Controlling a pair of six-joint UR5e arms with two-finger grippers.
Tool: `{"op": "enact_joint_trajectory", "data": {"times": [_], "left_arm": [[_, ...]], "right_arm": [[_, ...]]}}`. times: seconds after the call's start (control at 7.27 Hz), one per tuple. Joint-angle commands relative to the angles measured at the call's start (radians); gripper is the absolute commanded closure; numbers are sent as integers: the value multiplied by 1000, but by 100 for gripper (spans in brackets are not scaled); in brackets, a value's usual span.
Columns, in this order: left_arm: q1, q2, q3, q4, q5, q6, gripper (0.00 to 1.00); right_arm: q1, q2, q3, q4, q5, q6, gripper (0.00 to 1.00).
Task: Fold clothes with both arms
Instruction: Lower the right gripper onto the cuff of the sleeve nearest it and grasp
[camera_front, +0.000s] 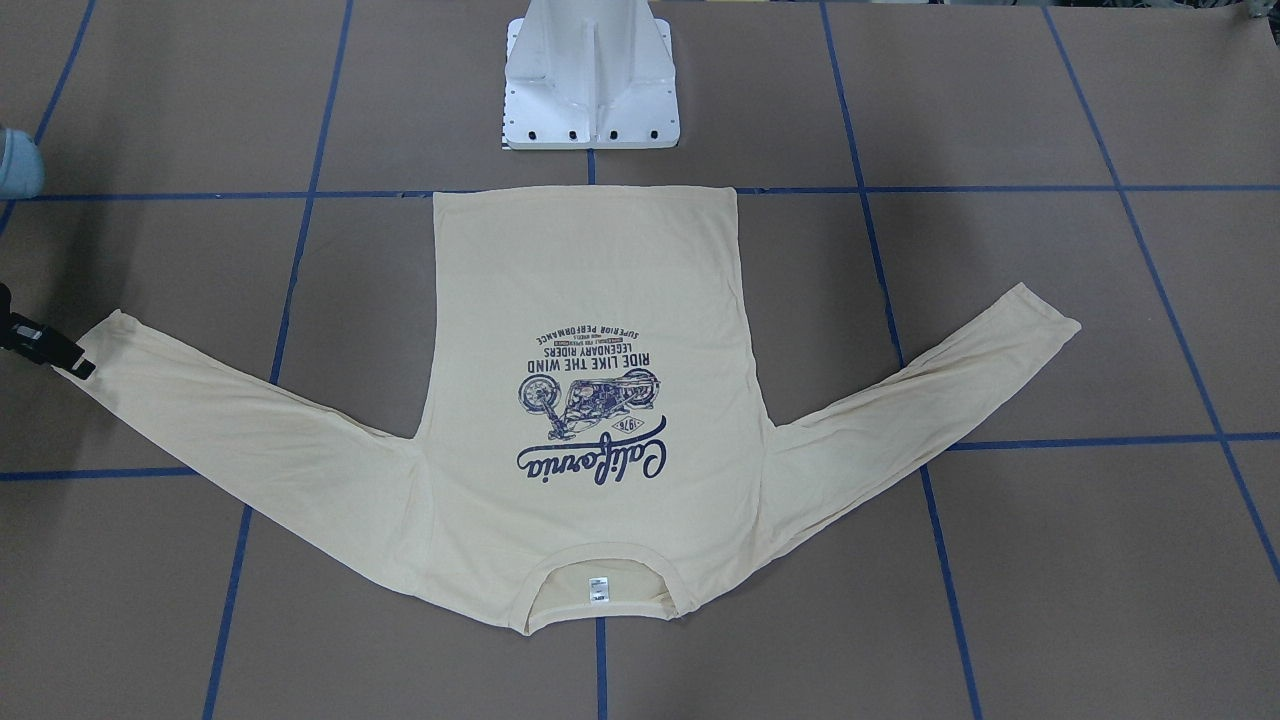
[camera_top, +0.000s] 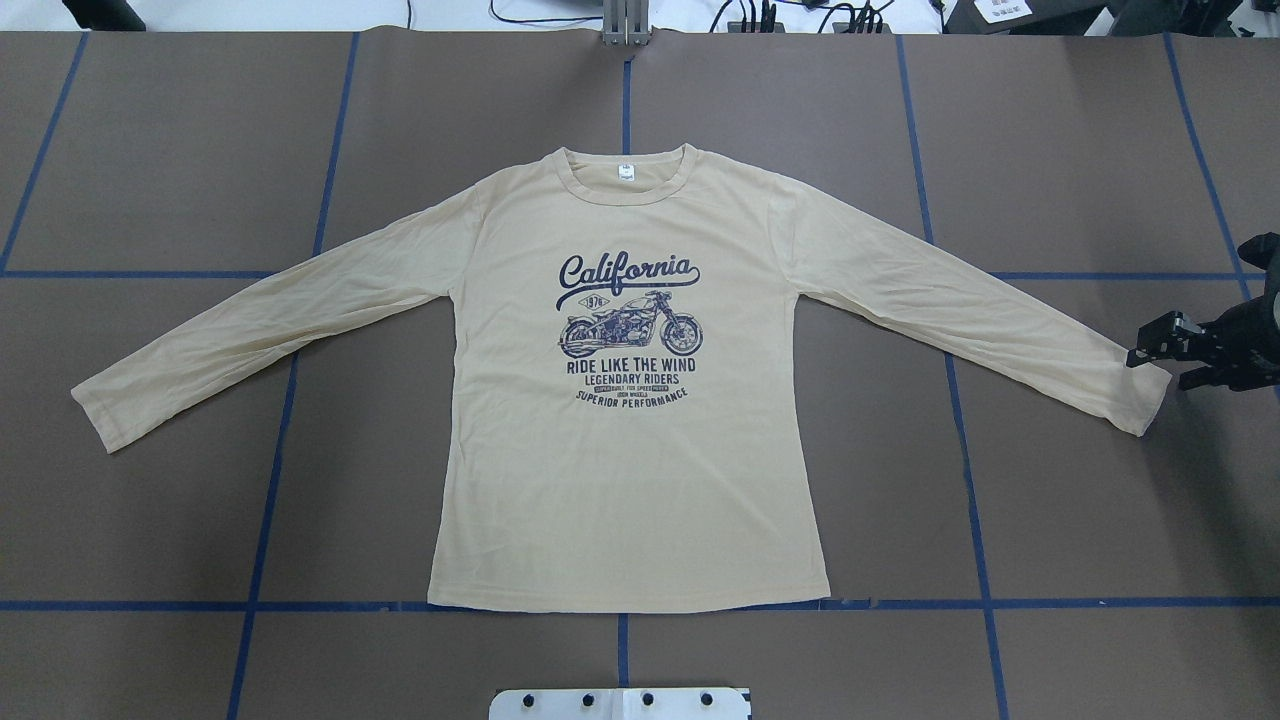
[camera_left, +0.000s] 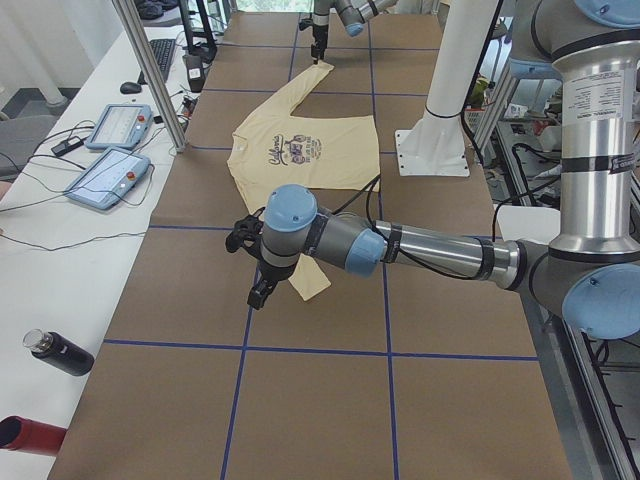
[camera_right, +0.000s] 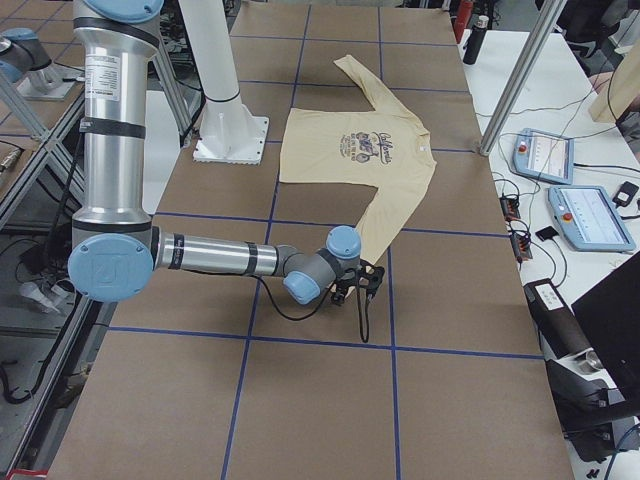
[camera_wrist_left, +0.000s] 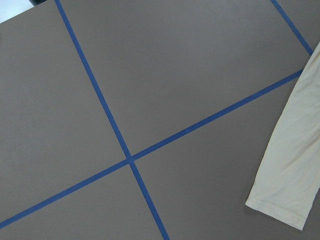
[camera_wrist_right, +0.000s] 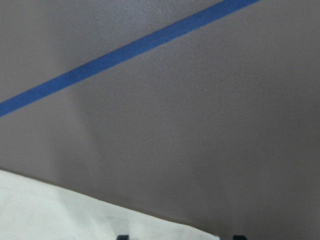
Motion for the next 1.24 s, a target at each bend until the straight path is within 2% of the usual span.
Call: {"op": "enact_joint_trajectory", "data": {"times": [0.0,0.28,0.55,0.83,0.96,1.1], "left_arm": [[0,0,0,0,1,0,0],[0,0,0,0,-1,0,0],[0,0,0,0,-1,0,0],[0,0,-3,0,-1,0,0],[-1,2,-5,0,-1,0,1],[-1,2,-11,0,-1,0,0]], "right_arm": [[1,0,-1,0,0,2,48],[1,0,-4,1,0,3,57],[1,0,-6,0,0,8,96],[6,-3,40,0,2,9,100],[4,-2,127,-14,-2,49,100],[-18,44,202,-20,-11,204,100]]}}
